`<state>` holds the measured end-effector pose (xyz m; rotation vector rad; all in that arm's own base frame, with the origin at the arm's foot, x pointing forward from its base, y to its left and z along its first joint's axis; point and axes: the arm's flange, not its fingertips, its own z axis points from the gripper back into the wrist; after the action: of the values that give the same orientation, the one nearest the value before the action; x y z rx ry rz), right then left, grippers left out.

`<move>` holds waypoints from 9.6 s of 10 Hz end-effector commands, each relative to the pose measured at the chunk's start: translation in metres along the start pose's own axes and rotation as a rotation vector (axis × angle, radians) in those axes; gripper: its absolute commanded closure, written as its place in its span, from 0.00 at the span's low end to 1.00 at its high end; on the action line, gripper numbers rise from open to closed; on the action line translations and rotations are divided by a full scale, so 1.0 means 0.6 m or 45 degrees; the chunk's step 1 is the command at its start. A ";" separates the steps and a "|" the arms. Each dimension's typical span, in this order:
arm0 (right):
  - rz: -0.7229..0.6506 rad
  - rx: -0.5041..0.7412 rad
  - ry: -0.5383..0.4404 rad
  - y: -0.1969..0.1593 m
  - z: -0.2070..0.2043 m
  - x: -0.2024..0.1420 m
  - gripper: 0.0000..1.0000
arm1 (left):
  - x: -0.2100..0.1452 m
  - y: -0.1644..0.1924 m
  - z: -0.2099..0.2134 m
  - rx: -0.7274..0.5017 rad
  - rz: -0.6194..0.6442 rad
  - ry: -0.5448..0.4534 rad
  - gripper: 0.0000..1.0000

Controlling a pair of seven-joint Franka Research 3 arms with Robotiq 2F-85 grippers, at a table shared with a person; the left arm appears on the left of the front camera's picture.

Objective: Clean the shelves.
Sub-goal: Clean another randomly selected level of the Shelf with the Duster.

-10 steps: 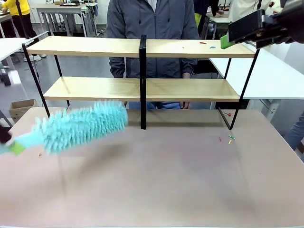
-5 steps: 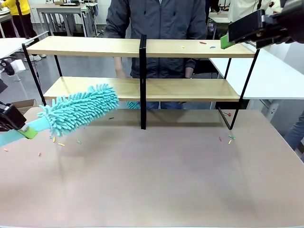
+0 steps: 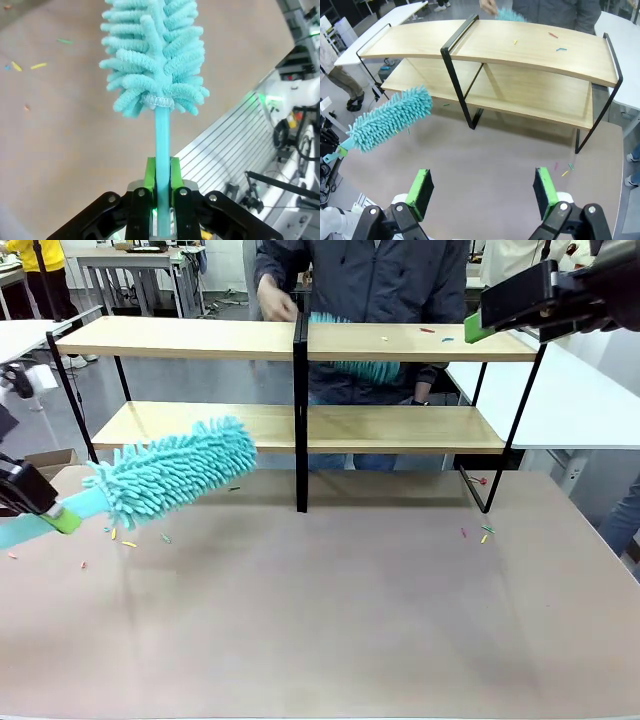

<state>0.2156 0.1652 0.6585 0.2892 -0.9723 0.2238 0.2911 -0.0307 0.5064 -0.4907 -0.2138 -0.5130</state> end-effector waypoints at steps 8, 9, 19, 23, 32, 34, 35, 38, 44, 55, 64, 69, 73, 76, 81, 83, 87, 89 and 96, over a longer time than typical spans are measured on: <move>-0.002 -0.010 0.004 -0.001 0.000 0.000 0.00 | 0.052 -0.004 -0.259 0.221 0.153 0.154 0.87; -0.002 -0.010 0.004 -0.001 0.000 0.000 0.00 | 0.058 -0.002 -0.270 0.225 0.160 0.170 0.87; -0.002 -0.010 0.004 -0.001 0.000 0.000 0.00 | 0.110 0.013 -0.328 0.287 0.374 -0.163 0.87; -0.002 -0.010 0.004 -0.001 0.000 0.000 0.00 | 0.098 0.015 -0.319 0.392 0.578 -0.197 0.87; -0.002 -0.010 0.004 -0.001 0.000 0.000 0.00 | 0.059 0.083 -0.236 0.752 1.091 -0.385 0.87; -0.002 -0.010 0.004 -0.001 0.000 0.000 0.00 | 0.058 0.083 -0.232 0.749 1.067 -0.429 0.87; -0.002 -0.010 0.004 -0.001 0.000 0.000 0.00 | 0.056 0.080 -0.233 0.729 1.035 -0.439 0.87; -0.002 -0.010 0.004 -0.001 0.000 0.000 0.00 | 0.051 0.073 -0.233 0.615 0.863 -0.394 0.87; -0.002 -0.010 0.004 -0.001 0.000 0.000 0.00 | 0.007 0.047 -0.223 0.403 0.530 -0.006 0.87; -0.002 -0.010 0.004 -0.001 0.000 0.000 0.00 | -0.209 0.124 0.099 -0.364 -0.576 -0.324 0.87; -0.002 -0.010 0.004 -0.001 0.000 0.000 0.00 | -0.235 0.228 0.179 -0.511 -0.402 -0.594 0.87; -0.002 -0.010 0.004 -0.001 0.000 0.000 0.00 | -0.087 0.191 0.022 -0.303 -0.227 0.058 0.87; -0.002 -0.010 0.004 -0.001 0.000 0.000 0.00 | -0.030 0.242 -0.088 -0.203 0.103 0.219 0.87; -0.002 -0.010 0.004 -0.001 0.000 0.000 0.00 | -0.034 0.216 -0.097 -0.208 0.003 0.236 0.87; -0.002 -0.010 0.004 -0.001 0.000 0.000 0.00 | 0.017 0.237 -0.145 -0.158 0.264 -0.011 0.87; -0.002 -0.010 0.004 -0.001 0.000 0.000 0.00 | 0.033 0.230 -0.162 -0.087 0.357 -0.033 0.87; -0.002 -0.010 0.004 -0.001 0.000 0.000 0.00 | 0.040 0.248 -0.158 0.102 0.590 -0.236 0.87; -0.002 -0.010 0.004 -0.001 0.000 0.000 0.00 | 0.037 0.259 -0.157 0.155 0.696 -0.124 0.87; -0.002 -0.010 0.004 -0.001 0.000 0.000 0.00 | 0.022 0.264 -0.147 0.346 0.874 -0.175 0.87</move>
<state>0.2156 0.1652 0.6585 0.2890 -0.9723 0.2239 0.4097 0.0478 0.3789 -0.3713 -0.2362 0.1575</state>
